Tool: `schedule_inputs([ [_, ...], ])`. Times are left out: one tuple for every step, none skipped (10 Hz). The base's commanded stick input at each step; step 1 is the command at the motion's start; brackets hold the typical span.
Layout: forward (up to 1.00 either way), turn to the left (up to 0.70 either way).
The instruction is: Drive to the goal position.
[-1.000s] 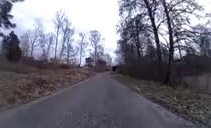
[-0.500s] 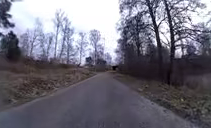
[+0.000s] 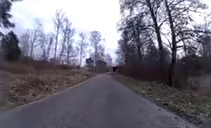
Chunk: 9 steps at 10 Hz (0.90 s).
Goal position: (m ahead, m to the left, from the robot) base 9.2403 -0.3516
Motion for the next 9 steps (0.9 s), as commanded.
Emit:
schedule_inputs([
  [0.50, 0.00],
  [0.50, 0.00],
  [0.50, 0.00],
  [0.50, 0.00],
  [0.50, 0.00],
  [0.50, 0.00],
  [0.50, 0.00],
  [0.50, 0.00],
  [0.50, 0.00],
])
